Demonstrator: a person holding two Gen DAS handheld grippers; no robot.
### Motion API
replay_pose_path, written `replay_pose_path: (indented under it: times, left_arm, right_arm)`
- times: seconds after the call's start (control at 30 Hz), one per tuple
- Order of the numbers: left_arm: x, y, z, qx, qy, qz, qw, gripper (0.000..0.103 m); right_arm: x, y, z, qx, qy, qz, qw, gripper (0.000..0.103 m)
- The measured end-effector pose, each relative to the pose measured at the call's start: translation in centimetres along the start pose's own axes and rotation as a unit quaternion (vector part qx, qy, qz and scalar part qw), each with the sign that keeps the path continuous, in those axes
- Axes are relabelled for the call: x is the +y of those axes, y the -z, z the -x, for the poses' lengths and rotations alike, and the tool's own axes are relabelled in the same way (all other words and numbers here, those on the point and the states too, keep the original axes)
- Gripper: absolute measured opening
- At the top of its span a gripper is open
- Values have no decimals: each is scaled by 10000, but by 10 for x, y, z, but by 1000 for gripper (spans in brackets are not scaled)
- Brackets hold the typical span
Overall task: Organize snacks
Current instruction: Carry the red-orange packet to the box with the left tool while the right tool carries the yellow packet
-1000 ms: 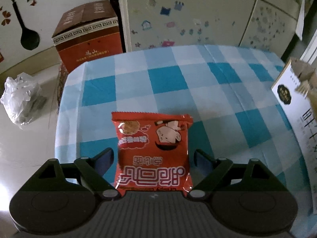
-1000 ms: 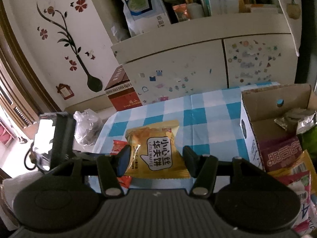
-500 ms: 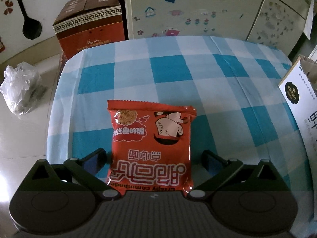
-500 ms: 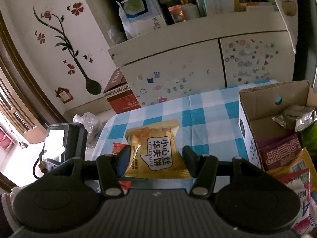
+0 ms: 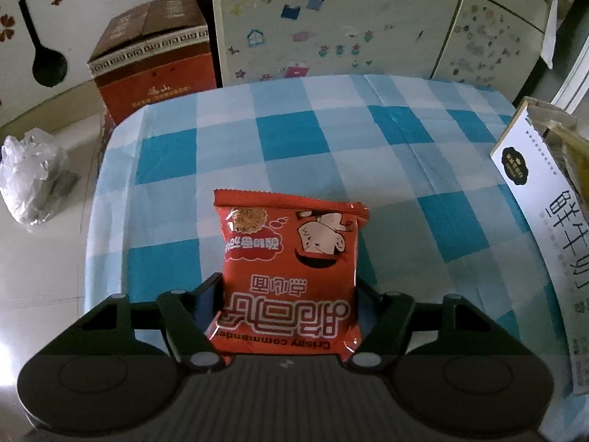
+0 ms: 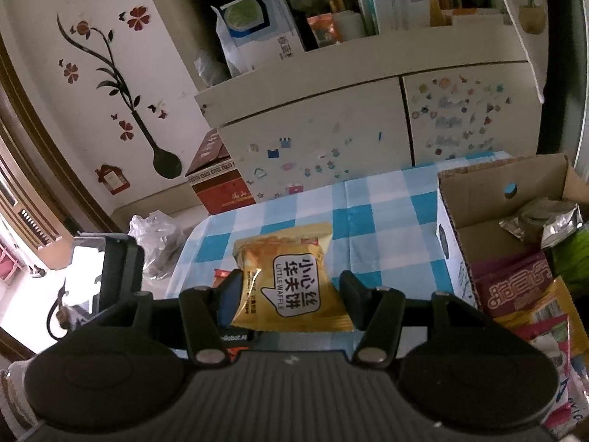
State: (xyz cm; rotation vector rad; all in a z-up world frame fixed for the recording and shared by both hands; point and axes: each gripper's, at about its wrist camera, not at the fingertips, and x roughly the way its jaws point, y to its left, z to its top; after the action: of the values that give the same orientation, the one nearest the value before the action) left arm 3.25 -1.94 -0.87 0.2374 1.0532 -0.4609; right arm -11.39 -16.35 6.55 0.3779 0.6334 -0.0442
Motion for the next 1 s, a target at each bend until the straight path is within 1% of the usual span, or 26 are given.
replay_pose_path:
  times: [0.13,0.23,0.37,0.5,0.63,0.83,1.0]
  left_arm:
    - [-3,5,18,-230,-106,-171,9995,76]
    - [-2,13,35,-383,-124,-111,9991,76]
    - [-6,29,58,-651,-354,-251,9969,76]
    - [-6,40,77,-833,-577,-232,9946,76]
    - [-8,50,96,-926,-591,-90,9939,76]
    - [-19,59,123,-1137,-402,341,9921,76]
    - [-37,65,138,-1321,-380,388,9897,76]
  right_arm:
    - [-1,-2,4,-49,25,2,10000,58]
    - [-1,-1,9,-86,32,-1,10000,58]
    - [0,1,15,-92,34,60,9999,58]
    - [1,3,23,-114,-11,105,9999,58]
    - [1,5,34,-181,-56,146,9997,58]
    - [-5,12,53,-269,-122,103,9995,58]
    - [-13,18,73,-382,-153,9,9992,58]
